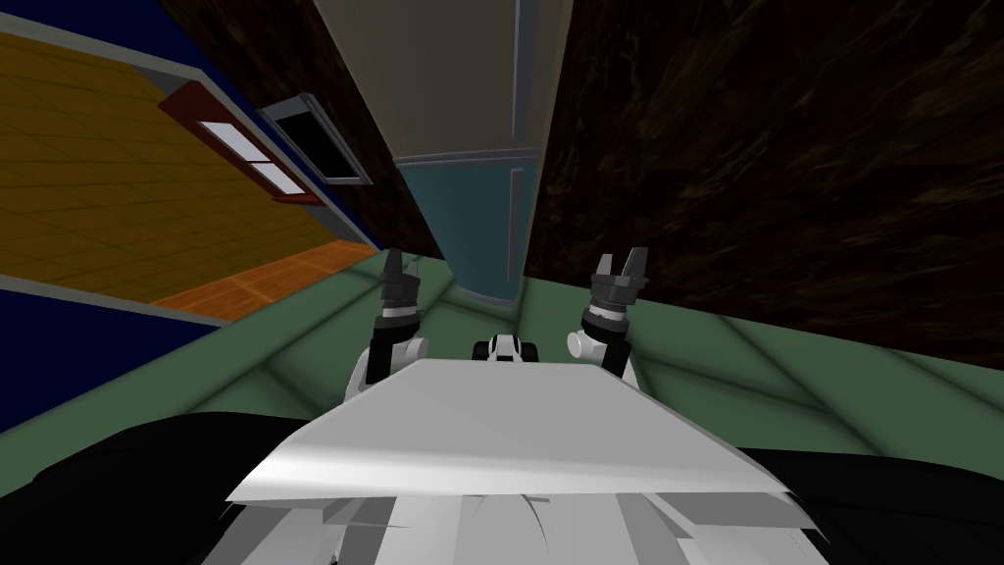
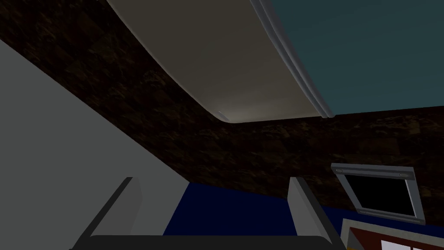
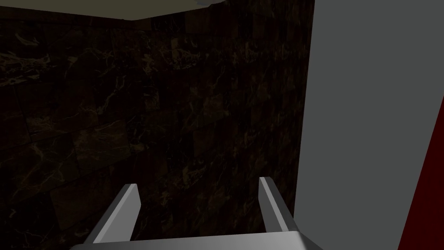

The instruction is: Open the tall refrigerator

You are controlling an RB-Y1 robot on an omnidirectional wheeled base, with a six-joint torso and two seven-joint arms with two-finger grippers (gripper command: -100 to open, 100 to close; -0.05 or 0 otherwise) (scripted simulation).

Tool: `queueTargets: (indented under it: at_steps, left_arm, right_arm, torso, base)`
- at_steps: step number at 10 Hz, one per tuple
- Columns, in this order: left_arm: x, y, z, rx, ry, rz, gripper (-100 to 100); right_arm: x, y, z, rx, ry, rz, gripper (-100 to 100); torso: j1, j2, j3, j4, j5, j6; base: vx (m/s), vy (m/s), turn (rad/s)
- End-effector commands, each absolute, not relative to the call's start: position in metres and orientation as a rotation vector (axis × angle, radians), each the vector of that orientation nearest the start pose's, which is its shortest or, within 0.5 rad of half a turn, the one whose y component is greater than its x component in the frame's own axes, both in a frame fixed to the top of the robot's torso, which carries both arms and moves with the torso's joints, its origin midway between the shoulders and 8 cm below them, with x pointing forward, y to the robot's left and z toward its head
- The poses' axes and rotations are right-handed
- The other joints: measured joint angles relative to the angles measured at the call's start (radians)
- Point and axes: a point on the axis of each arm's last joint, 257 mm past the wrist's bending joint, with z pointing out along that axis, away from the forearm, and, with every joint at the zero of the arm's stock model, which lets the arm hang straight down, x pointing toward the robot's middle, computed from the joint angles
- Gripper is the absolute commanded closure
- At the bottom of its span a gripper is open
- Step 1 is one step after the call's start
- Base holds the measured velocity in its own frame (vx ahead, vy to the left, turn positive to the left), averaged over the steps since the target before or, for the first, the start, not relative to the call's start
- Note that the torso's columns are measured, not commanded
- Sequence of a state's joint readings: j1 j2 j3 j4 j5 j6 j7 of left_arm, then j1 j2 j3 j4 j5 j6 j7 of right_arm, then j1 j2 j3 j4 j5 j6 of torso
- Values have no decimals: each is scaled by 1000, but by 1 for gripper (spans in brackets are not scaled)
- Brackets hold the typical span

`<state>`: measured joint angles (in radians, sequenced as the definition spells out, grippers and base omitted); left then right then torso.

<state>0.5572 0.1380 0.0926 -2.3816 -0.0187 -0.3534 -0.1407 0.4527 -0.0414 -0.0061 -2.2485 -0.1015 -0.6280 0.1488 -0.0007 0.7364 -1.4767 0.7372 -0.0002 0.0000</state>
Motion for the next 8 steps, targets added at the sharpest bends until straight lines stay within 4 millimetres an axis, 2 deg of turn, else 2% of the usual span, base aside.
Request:
queueTargets:
  at_steps: [1,8]
  left_arm:
    - [345,305,23,-534,883,-1000,-100]
    - [355,337,16,-530,1049,-884,-100]
  right_arm:
    - [328,-284,49,533,515,1262,0]
    - [328,-284,49,533,515,1262,0]
  torso:
    - [0,1,0,1,0,0]
    - [0,1,0,0,0,0]
  base:
    - [65,-67,-27]
    - [81,-87,-37]
